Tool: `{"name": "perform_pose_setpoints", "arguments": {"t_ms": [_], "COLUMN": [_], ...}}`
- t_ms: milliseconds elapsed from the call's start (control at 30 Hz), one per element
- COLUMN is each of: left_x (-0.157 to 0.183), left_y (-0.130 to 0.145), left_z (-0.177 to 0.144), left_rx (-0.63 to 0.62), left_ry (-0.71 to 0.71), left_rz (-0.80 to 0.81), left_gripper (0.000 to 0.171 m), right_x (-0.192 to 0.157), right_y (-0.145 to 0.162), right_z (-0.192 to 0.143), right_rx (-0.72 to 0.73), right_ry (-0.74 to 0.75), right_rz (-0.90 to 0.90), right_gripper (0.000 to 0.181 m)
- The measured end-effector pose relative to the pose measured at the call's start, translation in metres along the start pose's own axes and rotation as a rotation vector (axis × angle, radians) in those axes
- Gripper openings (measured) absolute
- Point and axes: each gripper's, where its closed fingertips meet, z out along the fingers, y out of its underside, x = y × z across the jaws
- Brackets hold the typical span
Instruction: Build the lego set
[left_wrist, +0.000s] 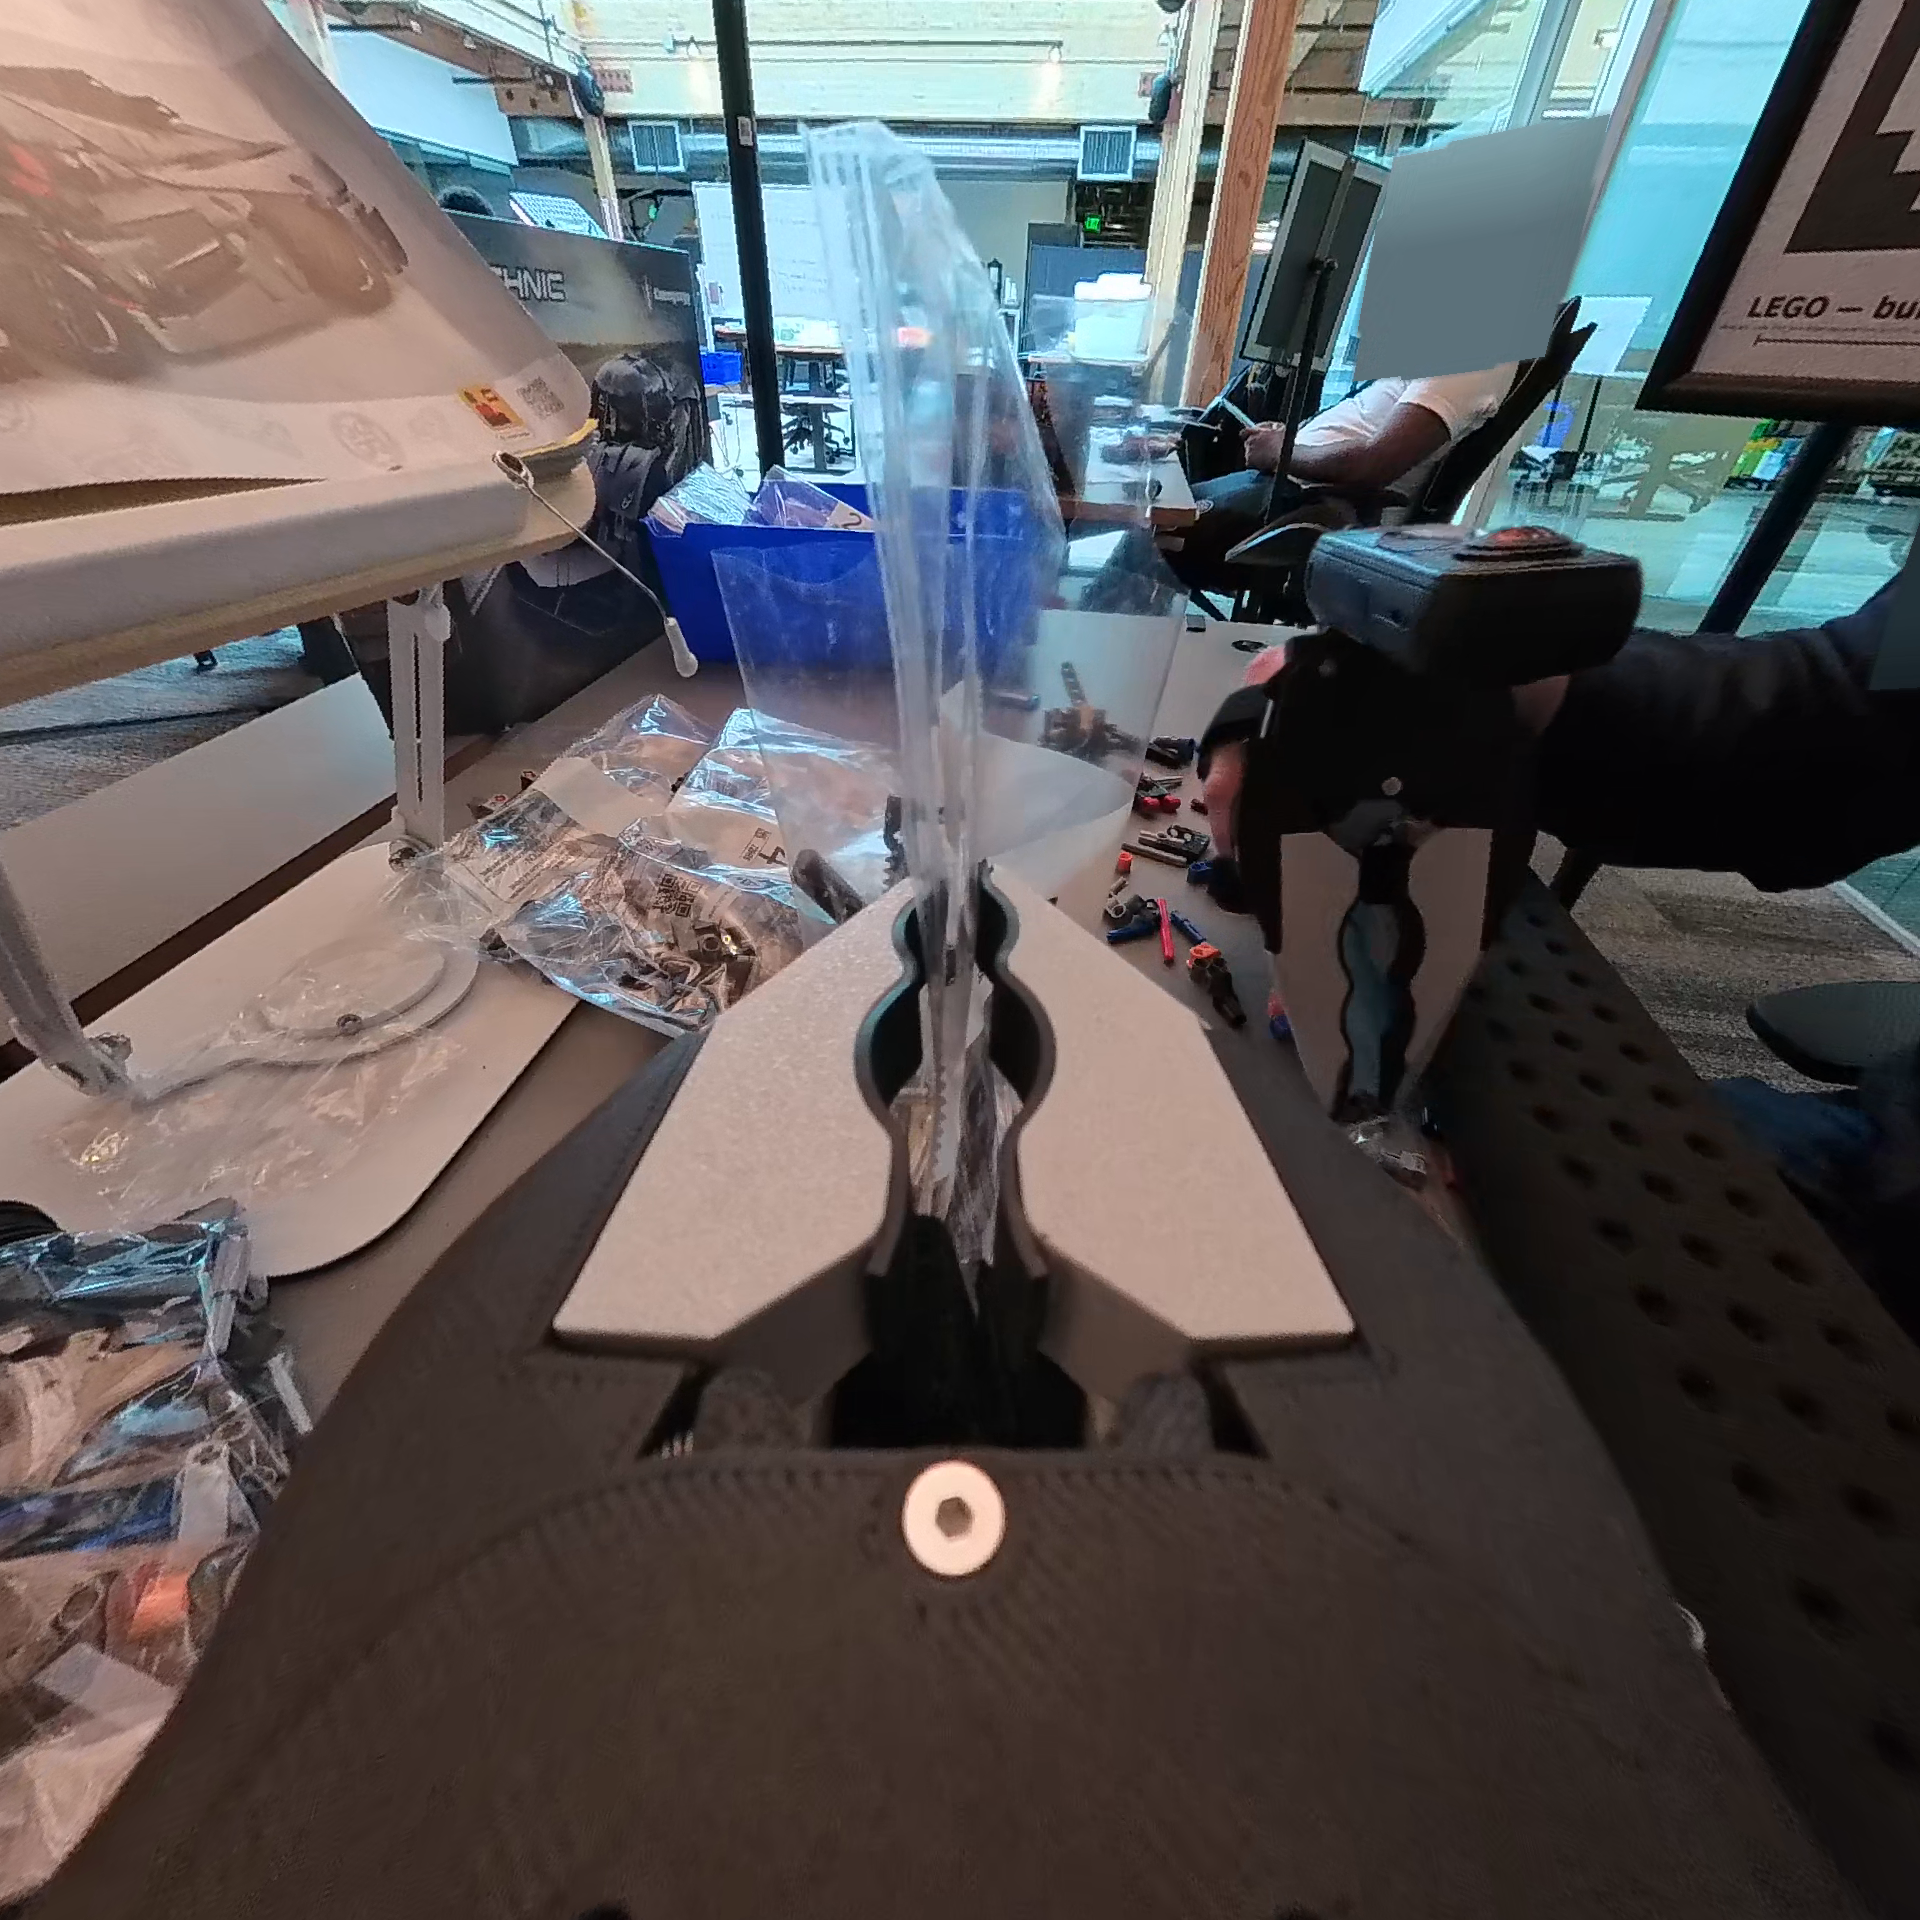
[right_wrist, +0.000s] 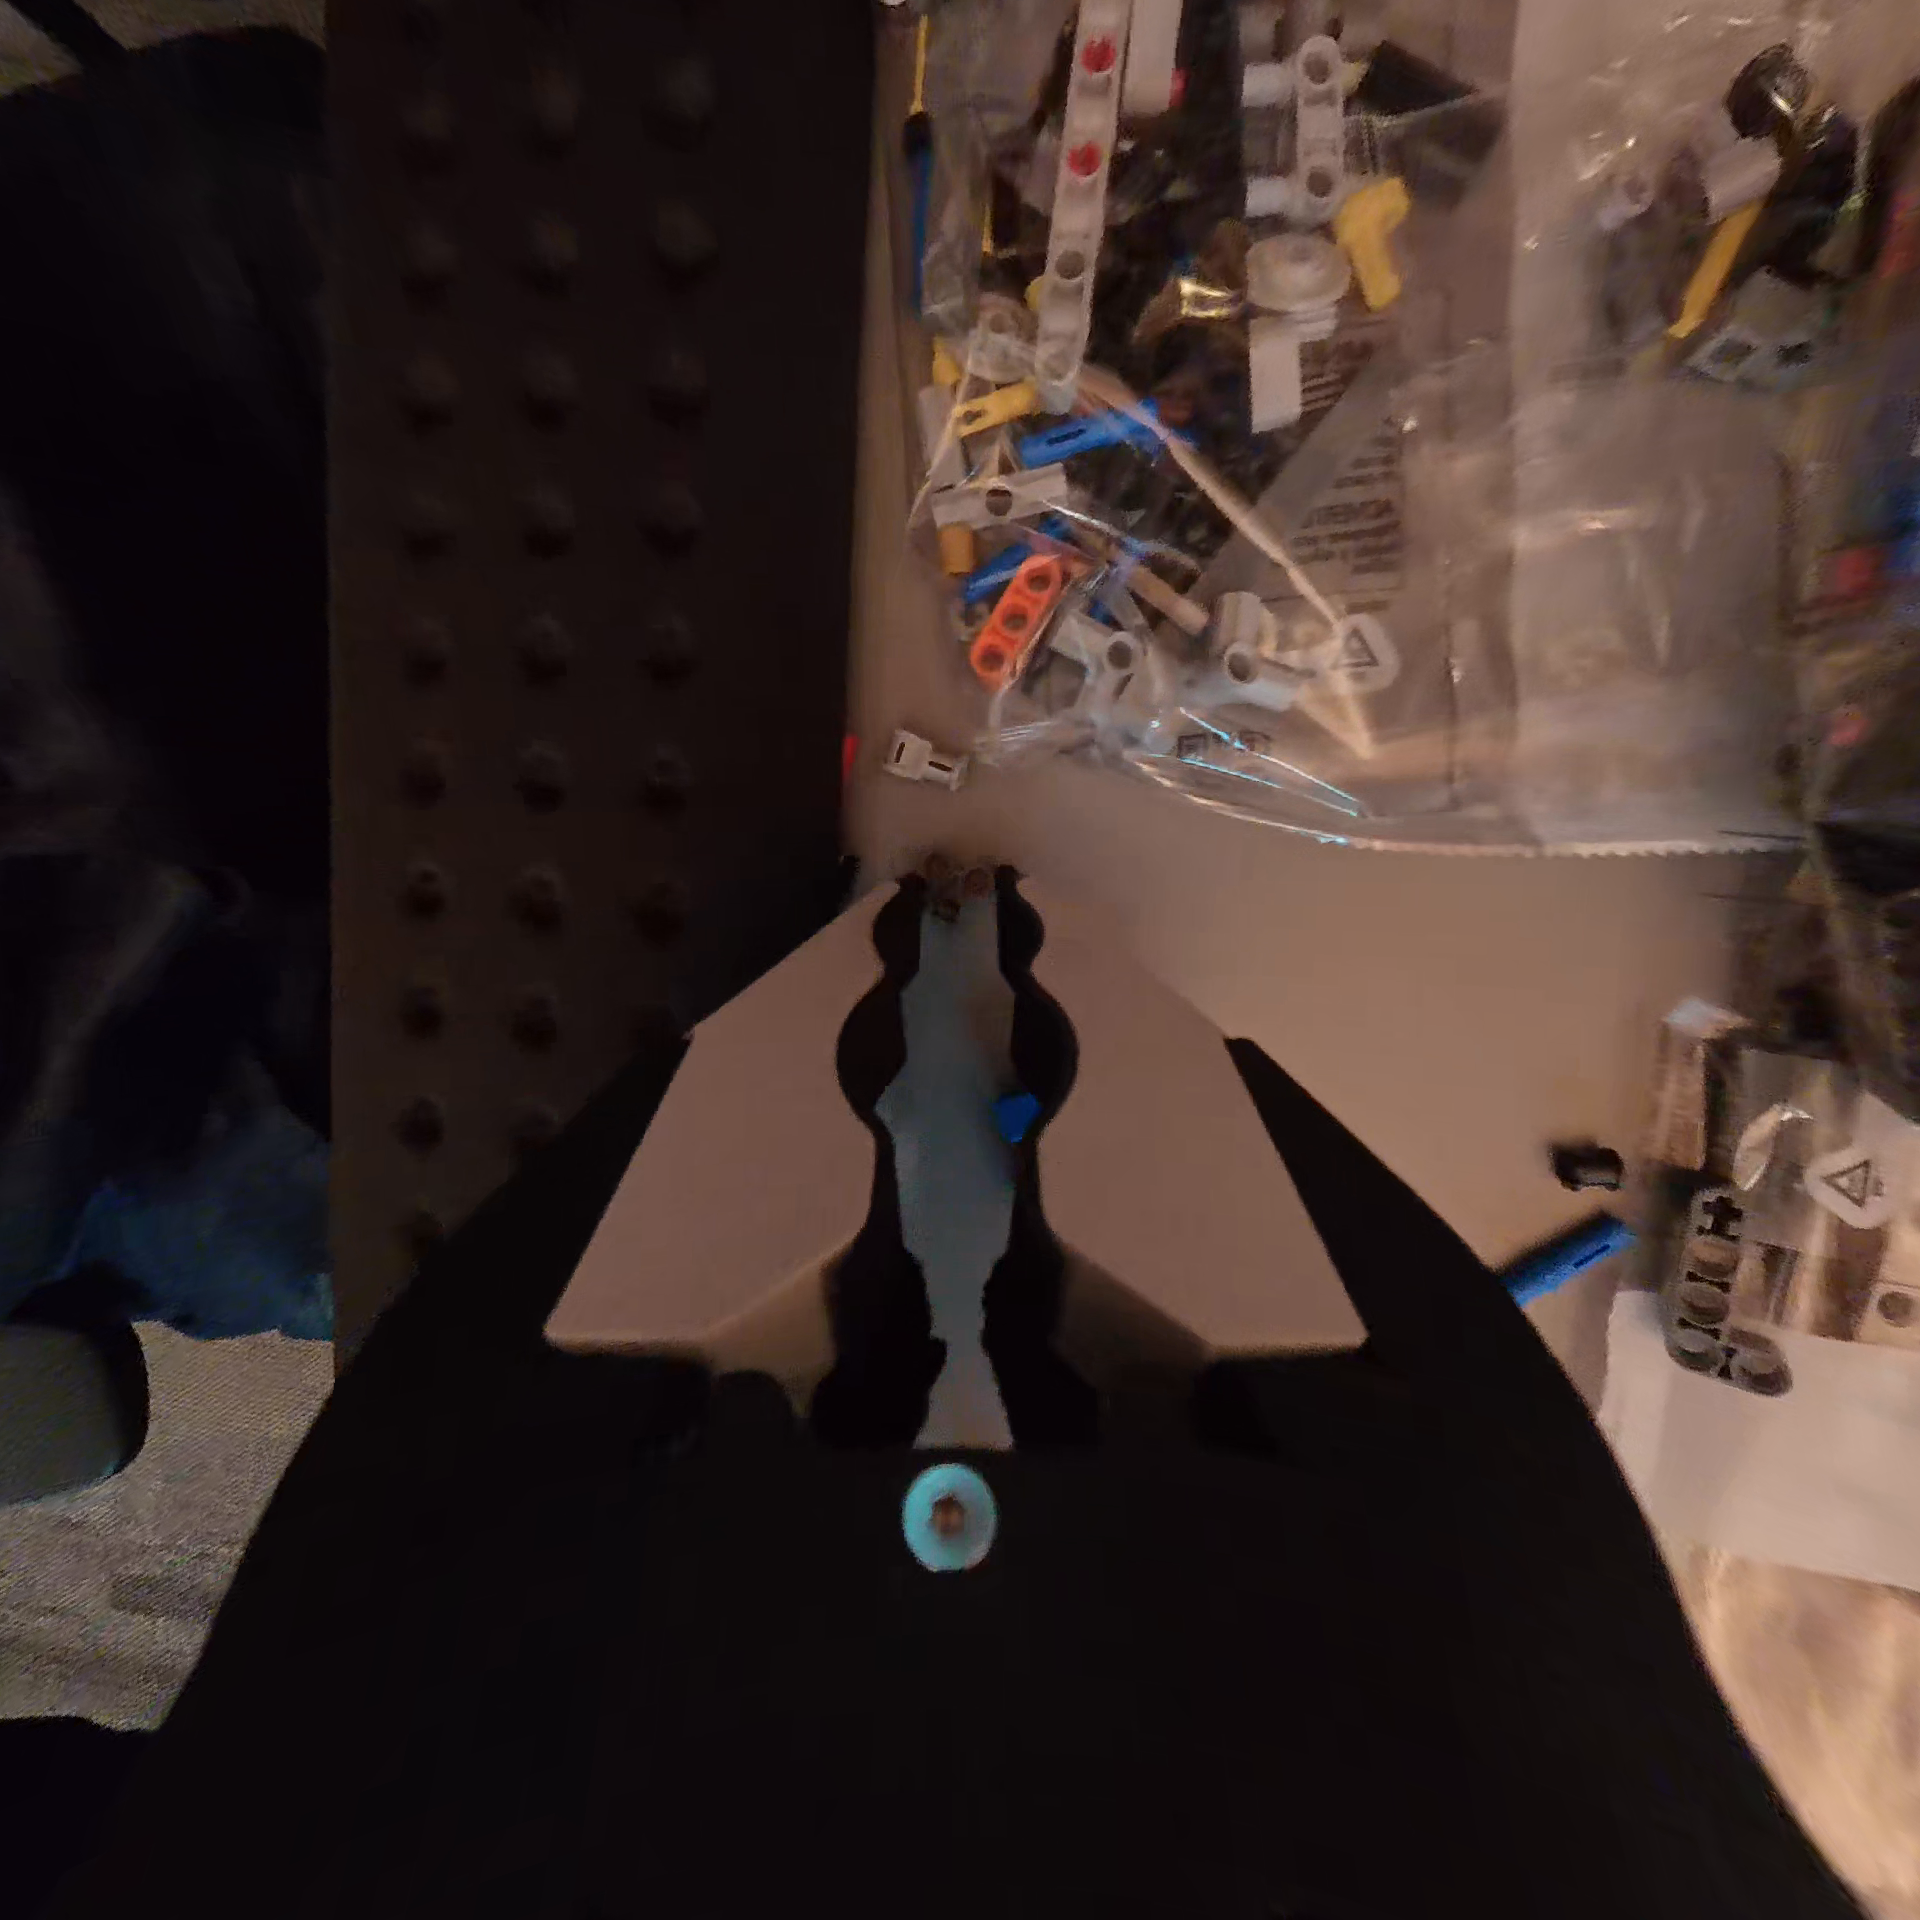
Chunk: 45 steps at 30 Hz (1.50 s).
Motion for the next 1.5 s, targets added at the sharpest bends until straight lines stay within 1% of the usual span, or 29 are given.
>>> {"name": "perform_pose_setpoints", "arguments": {"t_ms": [100, 167, 267, 367, 433, 467, 567, 633, 667, 700, 733, 767, 833, 933, 1000, 1100, 1133, 1233, 1333, 1433, 1467, 1500], "left_x": [0.0, 0.0, 0.001, 0.001, 0.001, 0.0, 0.0, 0.001, 0.001, 0.0, 0.0, 0.0, 0.001, 0.001, 0.001, 0.001, 0.001, 0.001, 0.0, 0.0, 0.0, 0.0], "left_y": [-0.001, -0.001, -0.001, -0.001, -0.001, -0.001, 0.0, 0.0, 0.0, 0.0, 0.0, 0.0, 0.0, 0.0, 0.0, 0.0, 0.0, 0.0, 0.0, 0.001, 0.001, 0.001], "left_z": [0.0, 0.0, 0.0, 0.0, -0.001, -0.001, 0.0, -0.001, -0.001, -0.001, -0.001, -0.001, -0.001, -0.001, -0.001, -0.001, 0.0, 0.0, -0.001, -0.001, -0.001, -0.001], "left_rx": [0.003, 0.005, 0.004, 0.005, 0.006, 0.005, 0.003, 0.003, 0.002, 0.002, 0.002, 0.001, 0.0, -0.002, 0.0, 0.0, 0.0, 0.0, 0.002, 0.003, 0.002, 0.001], "left_ry": [-0.001, 0.001, 0.004, 0.003, 0.003, 0.003, 0.004, 0.005, 0.005, 0.004, 0.005, 0.005, 0.005, 0.005, 0.006, 0.007, 0.007, 0.005, 0.003, 0.002, 0.003, 0.003], "left_rz": [-0.001, 0.001, 0.001, 0.0, 0.0, 0.0, 0.0, 0.0, 0.0, 0.0, -0.002, -0.002, 0.0, 0.001, -0.001, -0.003, -0.002, -0.001, -0.003, -0.007, -0.006, -0.005], "left_gripper": [0.005, 0.005, 0.005, 0.004, 0.004, 0.004, 0.004, 0.004, 0.004, 0.004, 0.004, 0.004, 0.004, 0.004, 0.004, 0.004, 0.004, 0.004, 0.004, 0.004, 0.004, 0.004], "right_x": [0.008, 0.017, 0.05, 0.082, 0.099, 0.106, 0.12, 0.118, 0.119, 0.122, 0.126, 0.132, 0.129, 0.122, 0.111, 0.086, 0.076, 0.058, 0.046, 0.044, 0.043, 0.044], "right_y": [0.001, -0.009, -0.035, -0.072, -0.092, -0.1, -0.118, -0.125, -0.125, -0.123, -0.12, -0.118, -0.115, -0.095, -0.071, -0.02, -0.008, 0.021, 0.036, 0.049, 0.044, 0.043], "right_z": [-0.007, -0.026, -0.076, -0.139, -0.172, -0.183, -0.197, -0.188, -0.181, -0.174, -0.169, -0.17, -0.176, -0.193, -0.189, -0.145, -0.128, -0.083, -0.051, -0.032, -0.033, -0.035], "right_rx": [-0.007, 0.046, 0.153, 0.322, 0.409, 0.439, 0.486, 0.482, 0.458, 0.424, 0.398, 0.397, 0.433, 0.466, 0.437, 0.247, 0.202, 0.092, 0.031, -0.032, 0.001, 0.01], "right_ry": [0.035, 0.065, 0.216, 0.377, 0.457, 0.49, 0.524, 0.462, 0.444, 0.433, 0.444, 0.477, 0.486, 0.534, 0.501, 0.335, 0.288, 0.229, 0.155, 0.13, 0.123, 0.126], "right_rz": [0.004, 0.009, 0.011, 0.018, 0.021, 0.015, 0.007, -0.003, 0.005, 0.014, 0.025, 0.045, 0.06, 0.084, 0.102, 0.15, 0.13, 0.084, 0.088, 0.097, 0.089, 0.089], "right_gripper": [0.012, 0.011, 0.011, 0.011, 0.012, 0.012, 0.011, 0.012, 0.012, 0.016, 0.024, 0.026, 0.026, 0.021, 0.021, 0.024, 0.024, 0.026, 0.027, 0.023, 0.007, 0.004]}}
